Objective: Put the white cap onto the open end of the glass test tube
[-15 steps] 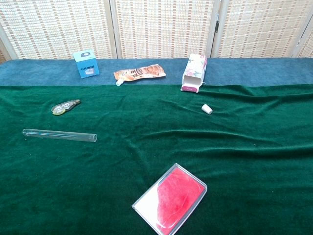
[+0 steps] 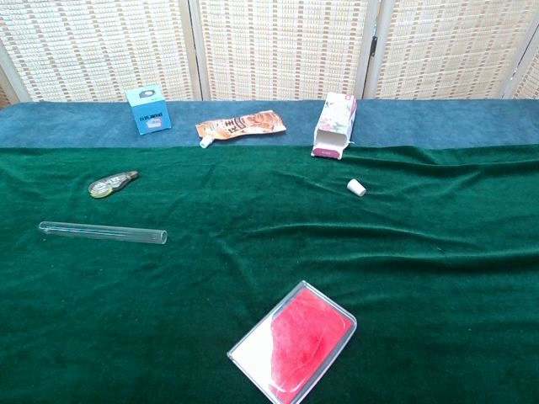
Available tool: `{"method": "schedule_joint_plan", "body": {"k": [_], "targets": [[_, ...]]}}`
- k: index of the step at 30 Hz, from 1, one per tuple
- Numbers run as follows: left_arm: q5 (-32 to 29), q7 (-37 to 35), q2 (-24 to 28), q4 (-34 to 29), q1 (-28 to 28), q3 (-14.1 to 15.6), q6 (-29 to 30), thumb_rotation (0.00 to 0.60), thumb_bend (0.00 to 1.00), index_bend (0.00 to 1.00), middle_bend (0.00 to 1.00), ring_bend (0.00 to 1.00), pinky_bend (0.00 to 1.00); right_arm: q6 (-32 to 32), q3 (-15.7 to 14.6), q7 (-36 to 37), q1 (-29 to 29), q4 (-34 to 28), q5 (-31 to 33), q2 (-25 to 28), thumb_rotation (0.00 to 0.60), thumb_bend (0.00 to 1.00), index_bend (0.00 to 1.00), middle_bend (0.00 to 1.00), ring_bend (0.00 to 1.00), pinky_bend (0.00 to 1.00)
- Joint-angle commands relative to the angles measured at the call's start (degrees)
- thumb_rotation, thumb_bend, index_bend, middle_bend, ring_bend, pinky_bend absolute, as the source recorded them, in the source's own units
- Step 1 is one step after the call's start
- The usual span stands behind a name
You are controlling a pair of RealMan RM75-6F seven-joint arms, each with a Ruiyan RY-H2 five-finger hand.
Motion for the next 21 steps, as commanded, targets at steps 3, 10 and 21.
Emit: {"method": "schedule_joint_plan", "body": {"k": [3, 10, 21], "targets": [[0.08, -0.06, 0.37, -0.42, 0.5, 0.24, 0.56, 0.6, 0.52, 0.37, 0.31, 0.26, 0.16, -12.38, 3.06, -4.91, 7.16, -4.58, 3.84, 1.87, 0.6, 0.7, 0.14, 0.79, 1.0, 0.8], [-0.11, -0.18, 1.17, -0.99, 1.23, 0.53, 1.11, 0.6, 0.52, 0.37, 0.31, 0.26, 0.16, -29.05, 8.27, -9.23, 18.5, -1.02, 13.11, -2.21, 0.6, 0.7, 0.14, 0.88, 1.0, 0.92], [-1.17, 0.17, 2.08, -1.31, 1.79, 0.55, 0.86, 0.6, 0.52, 0.37, 0.31, 0.26, 0.16, -45.48, 11.12, -17.82, 33.45, 11.36, 30.63, -13.65, 0.6, 0.75, 0.14, 0.91, 1.0, 0.96]]}}
